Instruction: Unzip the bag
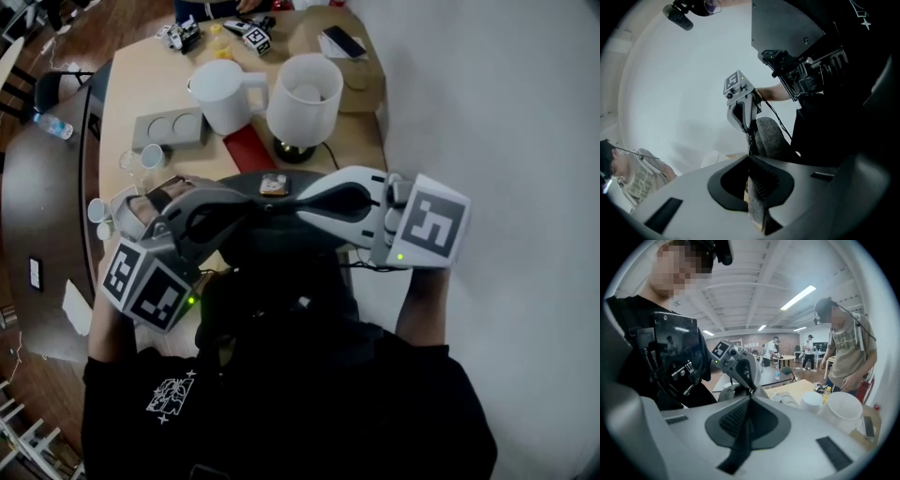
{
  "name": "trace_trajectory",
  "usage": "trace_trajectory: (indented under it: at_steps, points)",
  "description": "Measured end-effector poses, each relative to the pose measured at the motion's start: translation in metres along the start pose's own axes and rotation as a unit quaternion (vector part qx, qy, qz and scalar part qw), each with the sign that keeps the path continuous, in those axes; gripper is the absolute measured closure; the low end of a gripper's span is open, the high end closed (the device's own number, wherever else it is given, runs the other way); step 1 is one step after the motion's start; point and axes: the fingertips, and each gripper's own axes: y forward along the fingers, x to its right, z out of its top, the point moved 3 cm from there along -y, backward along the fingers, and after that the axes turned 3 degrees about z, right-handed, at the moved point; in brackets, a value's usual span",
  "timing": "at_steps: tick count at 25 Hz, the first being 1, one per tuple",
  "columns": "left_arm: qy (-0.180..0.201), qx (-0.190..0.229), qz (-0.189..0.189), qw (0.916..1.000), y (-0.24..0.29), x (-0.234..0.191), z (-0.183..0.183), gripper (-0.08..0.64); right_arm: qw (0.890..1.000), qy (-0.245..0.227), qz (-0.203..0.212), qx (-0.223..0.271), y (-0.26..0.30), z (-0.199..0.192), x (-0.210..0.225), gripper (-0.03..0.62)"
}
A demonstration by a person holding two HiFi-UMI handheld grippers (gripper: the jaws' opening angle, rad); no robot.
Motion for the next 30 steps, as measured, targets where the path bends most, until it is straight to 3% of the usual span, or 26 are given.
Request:
trace_trajectory:
  at_steps: [6, 9, 12, 16, 21, 25, 30]
  points:
    - [-0.067, 0.052, 0.013, 0.9963, -0.007, -0.004, -0.002, 0.555, 0.999, 0.023, -0.025, 0.030, -0.012, -0.004, 0.003, 0.583]
    - [-0.077, 0.054, 0.024, 0.9953, -0.013, -0.006, -0.009, 0.555, 0.998, 0.026, -0.043, 0.030, -0.020, -0.008, 0.006, 0.583]
    - [-0.111, 0.058, 0.046, 0.9910, -0.021, -0.010, -0.025, 0.557, 0.996, 0.031, -0.071, 0.040, -0.037, -0.013, 0.011, 0.583]
    - [-0.173, 0.070, 0.062, 0.9805, -0.026, -0.006, -0.046, 0.557, 0.995, 0.032, -0.094, 0.023, -0.049, -0.018, 0.011, 0.583]
    - [-0.258, 0.075, 0.085, 0.9595, -0.032, 0.001, -0.066, 0.555, 0.994, 0.020, -0.108, 0.011, -0.050, -0.016, 0.010, 0.584]
    - [-0.291, 0.096, 0.098, 0.9469, -0.035, 0.000, -0.072, 0.557, 0.990, 0.042, -0.132, 0.023, -0.067, -0.027, 0.014, 0.584]
    - [-0.307, 0.106, 0.102, 0.9404, -0.037, 0.002, -0.078, 0.557, 0.981, 0.074, -0.167, 0.062, -0.092, -0.052, 0.015, 0.584]
